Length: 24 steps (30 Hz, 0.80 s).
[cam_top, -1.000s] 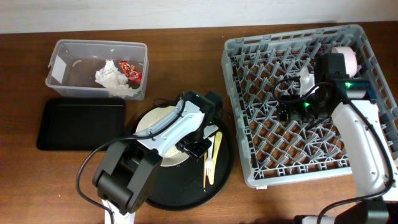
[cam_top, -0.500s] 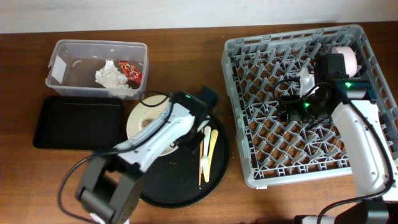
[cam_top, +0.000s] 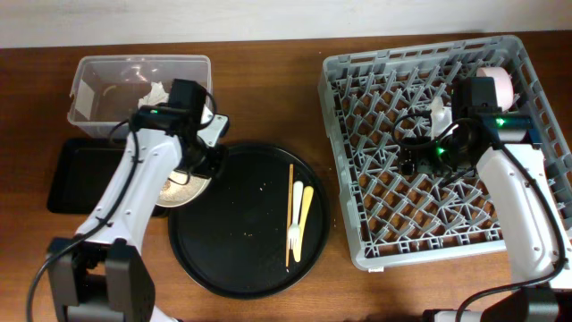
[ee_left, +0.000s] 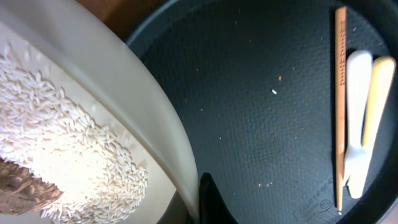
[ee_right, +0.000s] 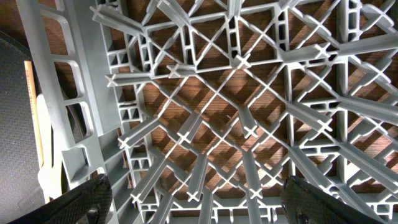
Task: Sort waste into correct bins and load items into the dishwasher rack
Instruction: 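Grasp the cream bowl rim with the left gripper and lift it, then tip the cream bowl over the black tray to pour out rice and cookie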
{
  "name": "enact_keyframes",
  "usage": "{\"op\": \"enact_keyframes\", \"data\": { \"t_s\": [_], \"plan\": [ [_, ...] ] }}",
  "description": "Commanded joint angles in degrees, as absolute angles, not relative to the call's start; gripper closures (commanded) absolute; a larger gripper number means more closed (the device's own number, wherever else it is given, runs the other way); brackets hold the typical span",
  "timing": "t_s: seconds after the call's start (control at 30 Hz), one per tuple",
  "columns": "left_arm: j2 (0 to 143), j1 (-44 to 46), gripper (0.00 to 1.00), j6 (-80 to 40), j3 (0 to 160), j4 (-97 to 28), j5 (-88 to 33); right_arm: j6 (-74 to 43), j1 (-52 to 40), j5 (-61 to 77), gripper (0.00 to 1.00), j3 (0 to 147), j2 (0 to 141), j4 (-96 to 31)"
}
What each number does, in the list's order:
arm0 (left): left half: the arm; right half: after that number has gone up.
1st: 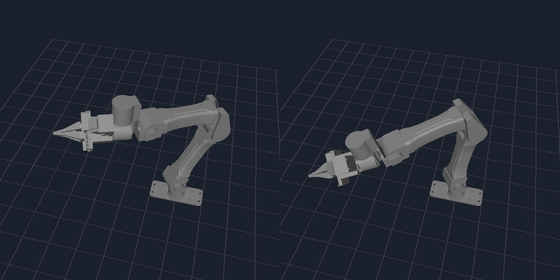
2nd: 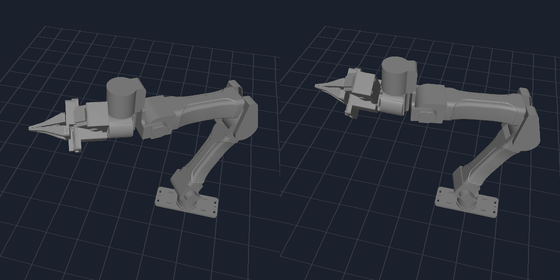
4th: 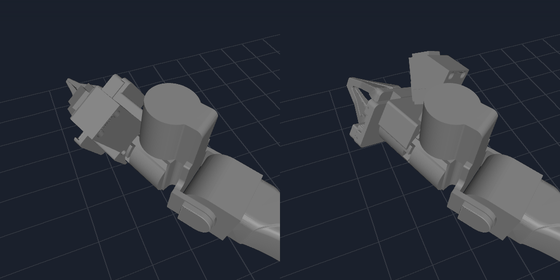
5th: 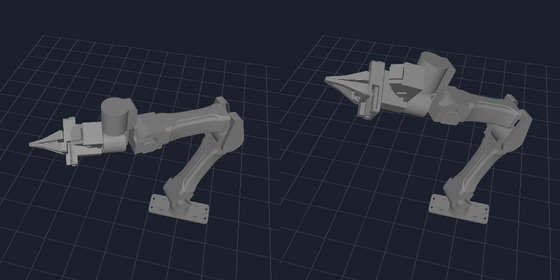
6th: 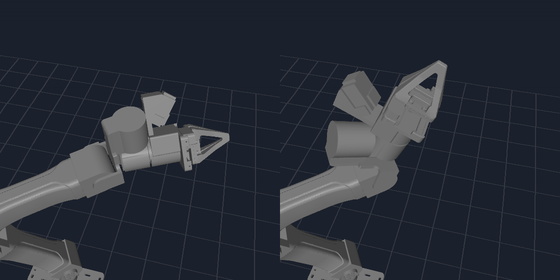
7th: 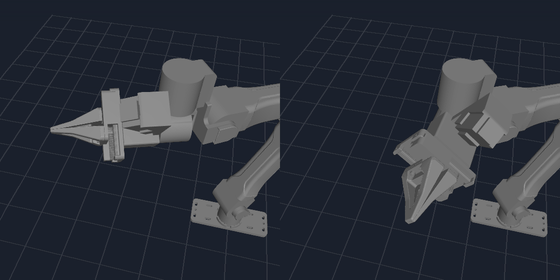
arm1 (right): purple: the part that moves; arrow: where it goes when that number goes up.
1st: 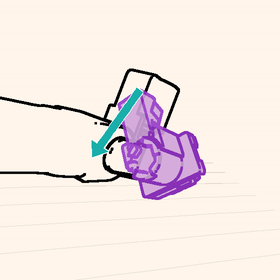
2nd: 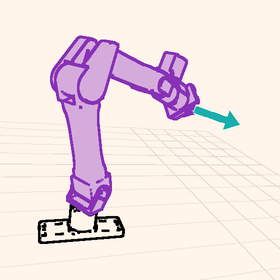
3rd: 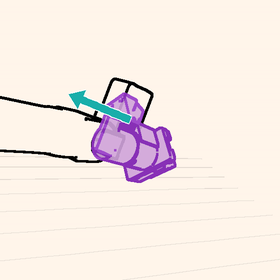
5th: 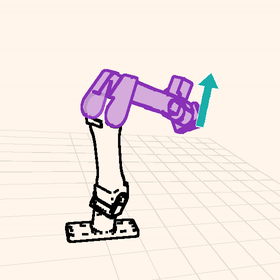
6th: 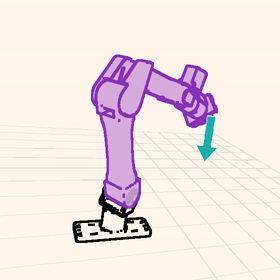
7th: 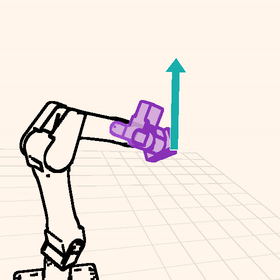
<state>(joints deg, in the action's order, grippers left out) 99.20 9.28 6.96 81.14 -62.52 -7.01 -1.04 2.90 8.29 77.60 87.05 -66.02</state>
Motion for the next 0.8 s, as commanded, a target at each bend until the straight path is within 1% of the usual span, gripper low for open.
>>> {"op": "enact_keyframes", "data": {
  "t_s": [0.0,0.13,0.23,0.3,0.43,0.67,0.77],
  "plan": [
    [97.6,4.6,1.00,13.6,81.5,-61.2,-18.0,-0.9,2.6,8.4,0.09,77.7,86.8,-66.3],
    [97.6,-3.5,1.00,20.8,81.5,-60.9,-36.3,-0.9,2.6,8.4,0.09,77.7,86.8,-66.3],
    [97.6,-6.7,1.00,22.9,81.5,-61.0,-44.5,-0.9,2.6,8.4,0.09,77.7,86.8,-66.3],
    [97.6,-8.9,1.00,25.6,81.5,-61.7,-52.4,-0.9,2.6,8.4,0.09,77.7,86.8,-66.5],
    [97.6,-13.1,1.00,25.7,81.5,-61.6,-58.9,-0.9,2.6,8.4,0.09,77.7,86.8,-66.9],
    [97.6,-21.2,1.00,25.9,81.5,-61.5,-62.1,-0.9,2.6,8.4,0.09,77.7,86.8,-67.2],
    [97.6,-24.8,1.00,25.9,81.5,-61.3,-66.4,-0.9,2.6,8.4,0.09,77.7,86.8,-67.2]
  ]
}}
